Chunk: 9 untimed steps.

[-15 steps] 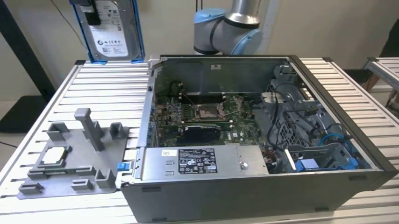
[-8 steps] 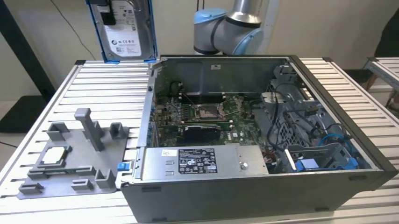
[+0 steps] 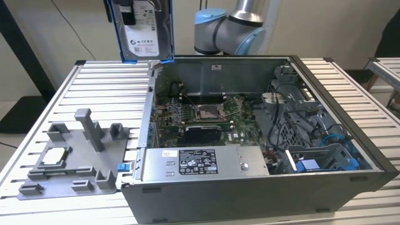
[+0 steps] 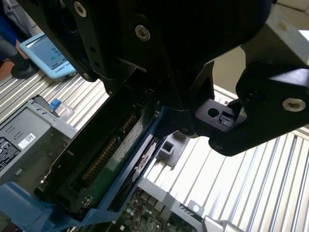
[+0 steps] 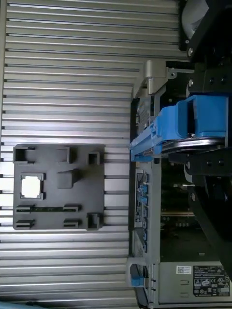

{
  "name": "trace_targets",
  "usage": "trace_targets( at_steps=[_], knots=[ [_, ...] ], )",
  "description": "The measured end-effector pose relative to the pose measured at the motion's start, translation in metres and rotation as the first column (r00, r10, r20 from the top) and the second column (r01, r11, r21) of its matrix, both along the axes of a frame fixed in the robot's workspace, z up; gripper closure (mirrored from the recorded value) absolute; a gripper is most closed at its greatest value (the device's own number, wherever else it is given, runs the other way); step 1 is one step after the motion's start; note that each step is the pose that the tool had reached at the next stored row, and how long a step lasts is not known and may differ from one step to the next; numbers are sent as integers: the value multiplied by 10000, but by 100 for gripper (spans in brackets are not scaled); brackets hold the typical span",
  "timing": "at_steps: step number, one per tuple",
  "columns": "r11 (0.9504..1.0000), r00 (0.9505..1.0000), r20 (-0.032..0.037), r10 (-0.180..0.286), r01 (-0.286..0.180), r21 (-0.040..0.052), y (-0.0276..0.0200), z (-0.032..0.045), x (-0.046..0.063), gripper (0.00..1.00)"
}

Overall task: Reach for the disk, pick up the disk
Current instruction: 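Pick up the disk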

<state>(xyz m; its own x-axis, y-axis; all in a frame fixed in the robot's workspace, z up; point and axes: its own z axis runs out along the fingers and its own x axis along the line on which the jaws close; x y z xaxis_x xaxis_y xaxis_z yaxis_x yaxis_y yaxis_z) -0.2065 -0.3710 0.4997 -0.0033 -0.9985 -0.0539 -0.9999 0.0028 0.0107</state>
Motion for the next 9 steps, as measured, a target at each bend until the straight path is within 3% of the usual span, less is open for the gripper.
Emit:
trace_targets(
  at_steps=[9],
  knots=[
    [10000, 10000, -24, 0, 0, -1, -1, 0, 413, 100]
  ],
)
